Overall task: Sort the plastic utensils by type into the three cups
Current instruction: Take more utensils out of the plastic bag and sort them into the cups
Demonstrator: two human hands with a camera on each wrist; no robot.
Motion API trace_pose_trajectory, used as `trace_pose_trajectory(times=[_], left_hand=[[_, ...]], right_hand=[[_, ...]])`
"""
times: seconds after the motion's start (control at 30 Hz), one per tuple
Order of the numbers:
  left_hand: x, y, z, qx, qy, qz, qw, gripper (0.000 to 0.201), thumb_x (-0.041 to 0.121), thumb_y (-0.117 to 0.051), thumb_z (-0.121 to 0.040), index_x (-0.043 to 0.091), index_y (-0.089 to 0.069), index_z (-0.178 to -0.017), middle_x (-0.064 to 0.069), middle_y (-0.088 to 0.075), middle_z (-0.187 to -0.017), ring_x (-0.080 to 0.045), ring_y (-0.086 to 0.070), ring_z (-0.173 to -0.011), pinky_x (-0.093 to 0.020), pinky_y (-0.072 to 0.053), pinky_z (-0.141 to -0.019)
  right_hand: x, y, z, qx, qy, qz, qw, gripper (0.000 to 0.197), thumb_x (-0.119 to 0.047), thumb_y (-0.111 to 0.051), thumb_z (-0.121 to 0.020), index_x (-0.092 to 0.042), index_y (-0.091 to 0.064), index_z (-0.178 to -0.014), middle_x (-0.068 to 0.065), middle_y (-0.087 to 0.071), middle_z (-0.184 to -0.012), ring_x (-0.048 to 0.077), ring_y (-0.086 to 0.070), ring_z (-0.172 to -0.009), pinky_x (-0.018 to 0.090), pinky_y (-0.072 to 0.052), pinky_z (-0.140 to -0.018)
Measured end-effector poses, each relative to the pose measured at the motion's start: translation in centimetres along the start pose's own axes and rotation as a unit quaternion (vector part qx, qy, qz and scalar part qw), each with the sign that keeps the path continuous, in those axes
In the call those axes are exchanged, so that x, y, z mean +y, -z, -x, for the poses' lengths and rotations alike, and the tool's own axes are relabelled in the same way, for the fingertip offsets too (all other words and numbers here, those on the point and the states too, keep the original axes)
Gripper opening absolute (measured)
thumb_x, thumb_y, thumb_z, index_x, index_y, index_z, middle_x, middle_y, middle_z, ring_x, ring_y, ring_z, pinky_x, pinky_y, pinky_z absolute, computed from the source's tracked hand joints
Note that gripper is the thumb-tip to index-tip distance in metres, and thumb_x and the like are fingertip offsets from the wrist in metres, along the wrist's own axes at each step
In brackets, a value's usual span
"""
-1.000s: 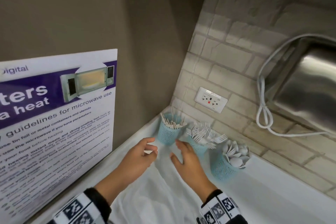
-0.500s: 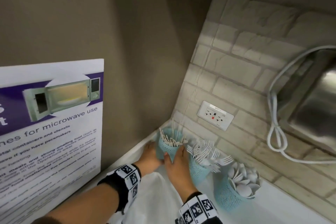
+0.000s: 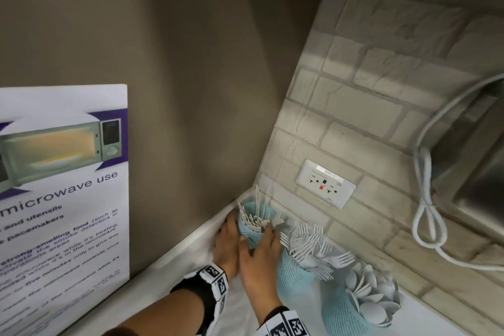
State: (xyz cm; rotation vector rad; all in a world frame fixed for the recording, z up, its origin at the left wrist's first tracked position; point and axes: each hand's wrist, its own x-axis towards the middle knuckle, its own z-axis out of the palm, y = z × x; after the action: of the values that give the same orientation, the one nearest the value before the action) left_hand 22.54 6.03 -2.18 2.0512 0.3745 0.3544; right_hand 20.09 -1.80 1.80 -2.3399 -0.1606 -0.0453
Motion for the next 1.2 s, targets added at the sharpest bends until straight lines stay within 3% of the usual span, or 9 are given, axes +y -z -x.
trace_pose_trajectory(times=[0.2,0.4,0.57,0.7,0.8,0.9,1.0,1.1,1.2], left_hand=[[0.0,-1.2,0.3,0.044,0.000,0.015,0.999,0.070,0.048,-0.048,-0.087,0.026,-0.020,-0.147,-0.001,-0.035,-0.147,-0.021,-0.031,-0.136,-0.032,-0.022,-0.115],[0.4,-0.2,1.0,0.043,0.028,0.279,0.959,0.062,0.066,-0.032,-0.083,0.024,-0.054,-0.123,0.001,-0.069,-0.115,-0.013,-0.064,-0.108,-0.042,-0.045,-0.103],[1.4,1.2,2.5,0.058,-0.022,0.167,0.984,0.030,0.028,-0.031,-0.101,0.017,-0.055,-0.116,0.000,-0.064,-0.108,-0.001,-0.067,-0.088,-0.007,-0.049,-0.070],[2.2,2.0,3.1,0.031,-0.020,0.139,0.990,0.014,0.021,-0.044,-0.098,0.028,-0.041,-0.111,0.014,-0.051,-0.111,-0.001,-0.055,-0.098,-0.006,-0.037,-0.077],[1.8,2.1,2.9,0.007,-0.020,0.092,0.996,0.054,0.021,-0.056,-0.092,0.017,-0.029,-0.139,0.011,-0.048,-0.126,-0.005,-0.053,-0.109,-0.015,-0.042,-0.090],[0.9,1.8,2.2,-0.002,-0.002,0.067,0.998,0.068,0.010,-0.066,-0.085,0.011,-0.029,-0.143,-0.008,-0.048,-0.138,-0.021,-0.052,-0.122,-0.024,-0.044,-0.098],[0.8,1.3,1.7,0.012,0.001,0.000,1.000,0.094,0.039,-0.079,-0.067,0.011,-0.025,-0.138,-0.004,-0.050,-0.131,-0.022,-0.051,-0.120,-0.032,-0.043,-0.101],[0.9,1.3,1.6,-0.002,0.025,-0.029,0.999,0.102,0.049,-0.078,-0.058,0.015,-0.022,-0.136,-0.006,-0.052,-0.129,-0.026,-0.050,-0.119,-0.038,-0.043,-0.101],[1.2,1.3,1.7,-0.017,0.032,-0.060,0.997,0.098,0.046,-0.074,-0.066,0.014,-0.019,-0.140,-0.008,-0.047,-0.135,-0.029,-0.044,-0.123,-0.038,-0.043,-0.101]], right_hand=[[0.9,-0.6,-0.4,0.023,-0.023,0.000,0.999,0.082,-0.045,-0.053,-0.092,-0.012,-0.010,-0.153,0.010,-0.007,-0.155,0.029,-0.009,-0.143,0.039,-0.016,-0.119],[-0.6,-0.2,0.0,-0.015,-0.029,0.054,0.998,0.093,-0.057,-0.046,-0.091,-0.010,0.005,-0.153,0.011,0.002,-0.157,0.031,-0.001,-0.144,0.035,-0.008,-0.120],[-1.8,-1.0,-1.1,0.054,0.038,0.021,0.998,0.083,-0.057,-0.061,-0.083,-0.008,-0.022,-0.139,0.013,-0.026,-0.150,0.029,-0.021,-0.141,0.042,-0.021,-0.117],[-2.3,-1.0,-2.5,0.061,0.049,-0.091,0.993,0.088,-0.040,-0.074,-0.077,-0.022,-0.015,-0.139,0.001,-0.042,-0.144,0.022,-0.037,-0.134,0.037,-0.035,-0.111],[-2.8,-0.5,-4.1,0.039,0.037,-0.078,0.995,0.106,-0.040,-0.076,-0.070,-0.025,-0.005,-0.147,-0.003,-0.047,-0.141,0.023,-0.037,-0.134,0.039,-0.032,-0.112],[-2.7,-0.4,-5.7,-0.017,0.046,0.025,0.998,0.061,-0.042,-0.066,-0.074,-0.032,-0.045,-0.130,-0.004,-0.060,-0.115,0.026,-0.043,-0.120,0.038,-0.033,-0.101],[-2.4,-0.5,-6.4,0.004,0.110,-0.003,0.994,0.004,-0.024,-0.060,-0.083,-0.024,-0.056,-0.080,-0.004,-0.065,-0.081,0.023,-0.061,-0.084,0.039,-0.046,-0.083],[-2.4,0.0,-6.4,0.116,0.114,-0.103,0.981,0.006,-0.017,-0.058,-0.090,-0.018,-0.057,-0.084,-0.005,-0.060,-0.075,0.016,-0.058,-0.071,0.026,-0.044,-0.063],[-2.7,0.7,-6.1,0.156,0.098,-0.164,0.969,0.017,-0.023,-0.066,-0.088,-0.016,-0.056,-0.099,-0.006,-0.061,-0.082,0.016,-0.062,-0.077,0.023,-0.044,-0.064]])
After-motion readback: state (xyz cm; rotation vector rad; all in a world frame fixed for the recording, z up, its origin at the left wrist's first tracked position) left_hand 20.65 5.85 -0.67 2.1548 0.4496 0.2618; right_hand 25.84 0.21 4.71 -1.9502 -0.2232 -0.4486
